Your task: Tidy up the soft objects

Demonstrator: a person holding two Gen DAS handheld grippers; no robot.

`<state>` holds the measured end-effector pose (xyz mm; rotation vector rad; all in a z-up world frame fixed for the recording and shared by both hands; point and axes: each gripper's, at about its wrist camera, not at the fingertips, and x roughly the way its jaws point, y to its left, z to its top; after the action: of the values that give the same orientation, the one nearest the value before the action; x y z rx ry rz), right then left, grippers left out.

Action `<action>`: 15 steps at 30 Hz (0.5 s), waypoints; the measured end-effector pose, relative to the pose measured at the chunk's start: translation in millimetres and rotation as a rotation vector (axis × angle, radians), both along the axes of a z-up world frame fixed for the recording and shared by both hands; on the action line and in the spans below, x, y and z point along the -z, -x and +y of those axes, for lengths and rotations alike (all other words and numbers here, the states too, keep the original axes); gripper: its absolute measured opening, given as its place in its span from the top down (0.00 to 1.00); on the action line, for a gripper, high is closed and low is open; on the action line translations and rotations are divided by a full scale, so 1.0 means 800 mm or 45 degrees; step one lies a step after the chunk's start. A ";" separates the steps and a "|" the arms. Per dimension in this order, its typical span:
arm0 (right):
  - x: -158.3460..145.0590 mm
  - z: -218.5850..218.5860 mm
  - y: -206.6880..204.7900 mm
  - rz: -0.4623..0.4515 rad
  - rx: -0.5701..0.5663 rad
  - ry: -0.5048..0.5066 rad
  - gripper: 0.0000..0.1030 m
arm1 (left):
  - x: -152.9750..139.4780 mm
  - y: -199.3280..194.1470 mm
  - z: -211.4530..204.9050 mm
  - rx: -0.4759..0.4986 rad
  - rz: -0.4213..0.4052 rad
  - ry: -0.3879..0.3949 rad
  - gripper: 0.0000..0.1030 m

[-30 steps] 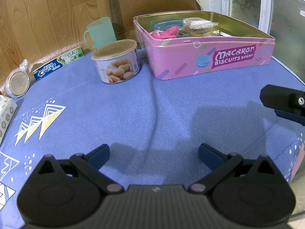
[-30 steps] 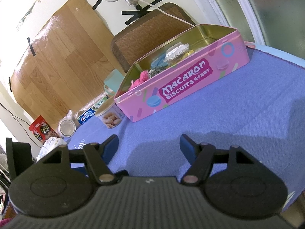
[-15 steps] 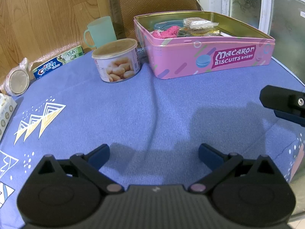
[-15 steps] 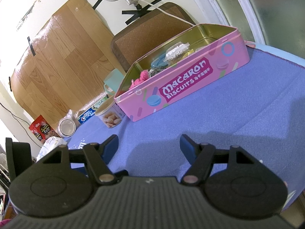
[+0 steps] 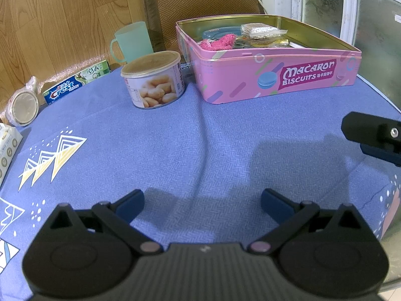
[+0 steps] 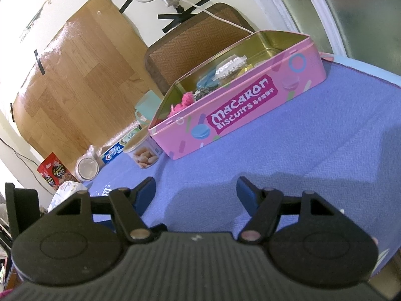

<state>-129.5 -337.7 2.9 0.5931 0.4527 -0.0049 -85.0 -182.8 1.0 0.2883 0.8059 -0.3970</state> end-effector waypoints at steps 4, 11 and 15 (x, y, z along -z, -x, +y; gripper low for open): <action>-0.002 0.002 0.001 -0.010 0.006 0.021 0.29 | 0.000 0.000 0.000 0.000 0.000 0.000 0.00; -0.005 0.005 0.004 -0.027 0.026 0.053 0.29 | 0.000 0.000 0.000 -0.001 0.000 0.000 0.00; -0.007 0.005 0.004 -0.038 0.034 0.059 0.29 | 0.000 0.000 0.000 -0.001 0.000 0.000 0.00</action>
<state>-133.1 -334.0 8.3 0.5532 0.4148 -0.0316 -85.3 -183.1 0.8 0.2878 0.8061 -0.3967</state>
